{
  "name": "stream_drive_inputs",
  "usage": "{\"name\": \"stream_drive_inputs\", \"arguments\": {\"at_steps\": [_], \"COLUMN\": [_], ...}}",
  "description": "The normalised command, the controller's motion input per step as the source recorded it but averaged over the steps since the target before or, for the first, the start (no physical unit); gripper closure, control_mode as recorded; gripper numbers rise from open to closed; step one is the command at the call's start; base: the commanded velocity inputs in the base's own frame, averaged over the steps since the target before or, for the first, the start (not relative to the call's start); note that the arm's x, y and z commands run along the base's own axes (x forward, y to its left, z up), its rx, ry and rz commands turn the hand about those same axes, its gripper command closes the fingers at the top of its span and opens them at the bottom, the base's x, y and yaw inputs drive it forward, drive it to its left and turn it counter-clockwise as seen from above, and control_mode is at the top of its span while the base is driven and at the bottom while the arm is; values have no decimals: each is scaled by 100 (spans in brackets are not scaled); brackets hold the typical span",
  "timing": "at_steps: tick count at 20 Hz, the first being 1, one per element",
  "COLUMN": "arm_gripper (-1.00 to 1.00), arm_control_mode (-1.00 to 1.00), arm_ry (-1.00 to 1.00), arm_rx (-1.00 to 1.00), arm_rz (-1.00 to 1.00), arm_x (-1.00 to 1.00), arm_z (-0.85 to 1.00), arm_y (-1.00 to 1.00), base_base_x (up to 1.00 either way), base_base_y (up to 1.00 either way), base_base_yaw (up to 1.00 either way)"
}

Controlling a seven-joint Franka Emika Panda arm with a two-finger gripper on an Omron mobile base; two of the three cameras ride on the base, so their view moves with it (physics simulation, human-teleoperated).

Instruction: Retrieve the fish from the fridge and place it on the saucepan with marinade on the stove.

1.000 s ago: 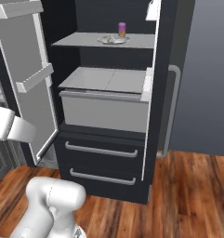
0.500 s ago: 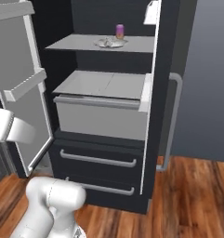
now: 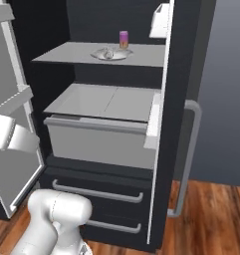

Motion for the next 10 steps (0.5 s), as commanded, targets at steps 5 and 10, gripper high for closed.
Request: {"name": "stream_drive_inputs", "arguments": {"at_steps": [5, 10], "arm_gripper": [-100, -100], "arm_control_mode": [100, 100], "arm_ry": [0, 0], "arm_rx": [0, 0], "arm_rz": [0, 0], "arm_x": [0, 0], "arm_z": [0, 0], "arm_y": [0, 0], "base_base_x": [68, 57], "base_base_y": [6, 1], "base_base_yaw": [0, 0]}}
